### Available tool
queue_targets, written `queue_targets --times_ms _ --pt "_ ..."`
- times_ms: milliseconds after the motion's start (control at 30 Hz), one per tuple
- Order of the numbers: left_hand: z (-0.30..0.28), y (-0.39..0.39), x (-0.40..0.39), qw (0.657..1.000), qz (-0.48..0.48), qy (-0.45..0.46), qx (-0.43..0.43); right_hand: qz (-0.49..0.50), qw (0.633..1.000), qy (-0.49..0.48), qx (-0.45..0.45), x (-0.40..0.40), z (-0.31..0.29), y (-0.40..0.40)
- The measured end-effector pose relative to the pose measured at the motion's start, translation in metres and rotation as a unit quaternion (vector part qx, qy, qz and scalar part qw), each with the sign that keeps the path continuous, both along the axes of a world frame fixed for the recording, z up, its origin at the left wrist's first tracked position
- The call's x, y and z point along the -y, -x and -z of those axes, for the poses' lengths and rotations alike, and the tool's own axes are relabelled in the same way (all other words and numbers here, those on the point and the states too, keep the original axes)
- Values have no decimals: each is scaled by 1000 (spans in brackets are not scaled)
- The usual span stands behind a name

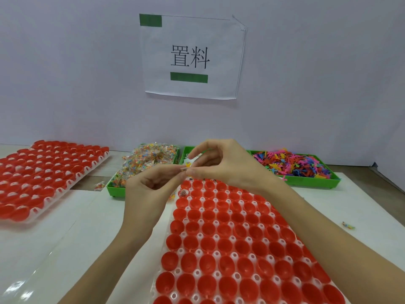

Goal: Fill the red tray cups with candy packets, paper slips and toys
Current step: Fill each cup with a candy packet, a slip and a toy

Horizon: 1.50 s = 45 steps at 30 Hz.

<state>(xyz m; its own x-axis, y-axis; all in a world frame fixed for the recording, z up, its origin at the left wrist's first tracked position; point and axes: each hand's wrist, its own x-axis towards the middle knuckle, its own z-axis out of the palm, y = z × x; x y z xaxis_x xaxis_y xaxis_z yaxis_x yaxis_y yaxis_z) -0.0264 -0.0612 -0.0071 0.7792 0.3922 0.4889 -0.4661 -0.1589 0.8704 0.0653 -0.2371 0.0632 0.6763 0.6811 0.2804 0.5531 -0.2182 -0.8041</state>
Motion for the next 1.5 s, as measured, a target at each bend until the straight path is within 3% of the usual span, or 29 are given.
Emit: queue_targets --times_ms 267,433,567,733,933,1500 --pt "13 -20 1 999 -11 -38 -32 42 997 54 36 -4 18 -14" --pt "20 -26 -5 988 -66 -139 -28 100 993 63 23 2 34 -32" --pt "24 -25 -15 950 -160 -268 -4 148 986 71 34 6 39 -44" --pt "27 -24 -14 952 -119 -282 -23 109 987 110 41 -1 46 -41" --pt "34 -28 -11 929 -66 -363 -18 93 983 143 61 -15 56 -32" --pt "40 -27 -16 838 -106 -535 1 91 954 259 121 -33 54 -21"
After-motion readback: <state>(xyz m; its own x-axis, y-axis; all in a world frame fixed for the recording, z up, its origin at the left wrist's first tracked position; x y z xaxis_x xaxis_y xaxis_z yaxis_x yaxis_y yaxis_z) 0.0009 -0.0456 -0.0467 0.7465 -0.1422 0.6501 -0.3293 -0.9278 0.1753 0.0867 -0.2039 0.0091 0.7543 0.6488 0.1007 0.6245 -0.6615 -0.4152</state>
